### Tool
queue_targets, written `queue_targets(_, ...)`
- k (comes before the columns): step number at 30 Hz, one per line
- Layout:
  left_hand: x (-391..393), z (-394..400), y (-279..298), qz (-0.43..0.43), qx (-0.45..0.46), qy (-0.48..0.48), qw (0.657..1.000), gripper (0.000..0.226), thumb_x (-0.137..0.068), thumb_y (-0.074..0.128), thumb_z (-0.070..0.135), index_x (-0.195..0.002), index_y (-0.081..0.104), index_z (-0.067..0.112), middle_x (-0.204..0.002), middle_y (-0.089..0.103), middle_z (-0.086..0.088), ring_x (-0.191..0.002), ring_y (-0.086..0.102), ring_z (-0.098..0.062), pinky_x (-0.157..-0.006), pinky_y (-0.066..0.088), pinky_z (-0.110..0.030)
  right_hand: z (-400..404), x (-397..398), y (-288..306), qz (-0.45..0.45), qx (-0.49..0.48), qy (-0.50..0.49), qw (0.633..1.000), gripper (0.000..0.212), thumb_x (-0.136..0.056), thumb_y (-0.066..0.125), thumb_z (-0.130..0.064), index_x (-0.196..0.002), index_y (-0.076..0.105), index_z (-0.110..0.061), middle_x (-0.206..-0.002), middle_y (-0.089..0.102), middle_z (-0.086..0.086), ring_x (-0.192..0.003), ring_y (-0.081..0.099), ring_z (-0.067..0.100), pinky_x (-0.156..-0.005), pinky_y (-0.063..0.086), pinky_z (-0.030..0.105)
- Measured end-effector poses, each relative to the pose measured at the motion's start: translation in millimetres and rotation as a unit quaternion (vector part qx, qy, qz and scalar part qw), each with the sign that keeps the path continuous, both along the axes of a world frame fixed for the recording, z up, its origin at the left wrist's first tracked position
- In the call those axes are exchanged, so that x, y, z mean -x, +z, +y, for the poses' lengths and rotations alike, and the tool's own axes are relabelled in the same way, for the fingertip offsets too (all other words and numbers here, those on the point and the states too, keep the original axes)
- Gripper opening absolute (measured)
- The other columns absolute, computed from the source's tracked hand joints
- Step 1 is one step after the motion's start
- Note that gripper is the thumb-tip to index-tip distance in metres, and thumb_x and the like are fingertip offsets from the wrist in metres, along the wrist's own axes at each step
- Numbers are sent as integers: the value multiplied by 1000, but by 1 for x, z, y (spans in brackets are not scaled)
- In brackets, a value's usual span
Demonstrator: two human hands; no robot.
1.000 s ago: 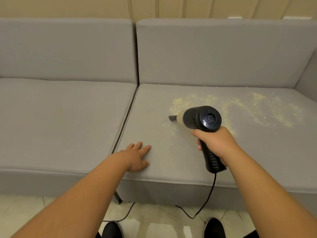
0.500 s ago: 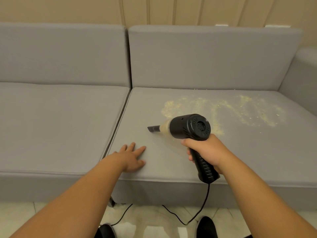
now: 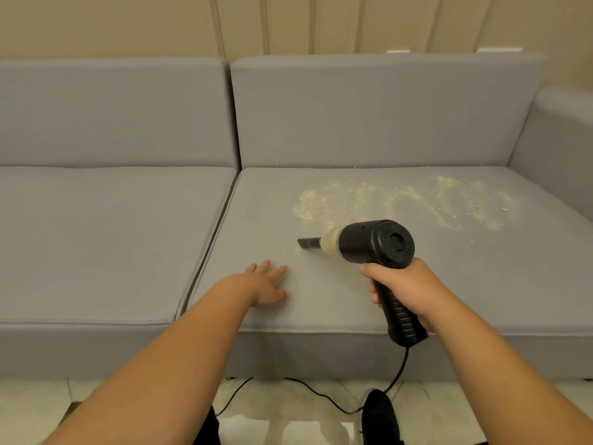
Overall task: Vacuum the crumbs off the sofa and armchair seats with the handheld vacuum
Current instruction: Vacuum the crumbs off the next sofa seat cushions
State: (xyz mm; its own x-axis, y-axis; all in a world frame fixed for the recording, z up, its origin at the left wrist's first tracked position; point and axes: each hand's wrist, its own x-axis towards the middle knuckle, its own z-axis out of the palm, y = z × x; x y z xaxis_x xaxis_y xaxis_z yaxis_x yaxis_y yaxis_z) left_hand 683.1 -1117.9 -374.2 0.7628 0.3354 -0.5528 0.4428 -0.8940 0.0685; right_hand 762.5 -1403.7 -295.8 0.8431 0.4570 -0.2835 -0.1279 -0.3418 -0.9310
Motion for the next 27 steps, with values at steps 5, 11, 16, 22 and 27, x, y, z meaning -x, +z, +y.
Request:
queue_targets(5, 3, 1, 4, 35, -18, 35, 999, 86, -102, 42, 61, -164, -11, 33, -172, -15, -3, -159, -6, -33, -127, 7, -55, -25, 3, 4, 4, 18, 70, 997, 21, -90, 80, -20, -97, 71, -2, -76, 73, 15, -66, 70, 27, -76, 60, 45)
queue_targets(11, 8, 10, -5, 61, -27, 57, 996, 92, -96, 43, 67, -164, -8, 32, -173, -13, -2, -159, 5, -32, -127, 13, -53, -40, 8, 7, 16, 20, 124, 992, 14, -92, 79, -19, -94, 69, -8, -76, 71, 14, -67, 68, 26, -73, 58, 42)
queue_targets(16, 7, 1, -6, 56, -29, 59, 996, 92, -96, 43, 65, -164, -8, 33, -172, -15, -2, -159, 3, -32, -127, 12, -54, -41, 10, 10, -14, 40, 115, 992, 17, -89, 80, -22, -87, 71, -8, -73, 72, 13, -67, 69, 24, -77, 59, 44)
queue_targets(22, 0, -15, -2, 57, -25, 28, 998, 87, -98, 44, 65, -164, -8, 39, -172, -15, -2, -159, 0, -32, -127, 11, -55, -43, 2, 12, -51, 39, 6, 998, 21, -87, 80, -23, -87, 74, -4, -69, 74, 8, -61, 71, 19, -74, 59, 37)
queue_targets(27, -6, -25, -3, 51, -23, 14, 998, 86, -98, 44, 64, -163, -8, 41, -172, -16, -1, -159, -2, -31, -126, 12, -57, -58, -2, 15, -32, 31, 44, 998, 20, -89, 80, -23, -91, 72, -5, -73, 74, 11, -65, 71, 23, -77, 60, 44)
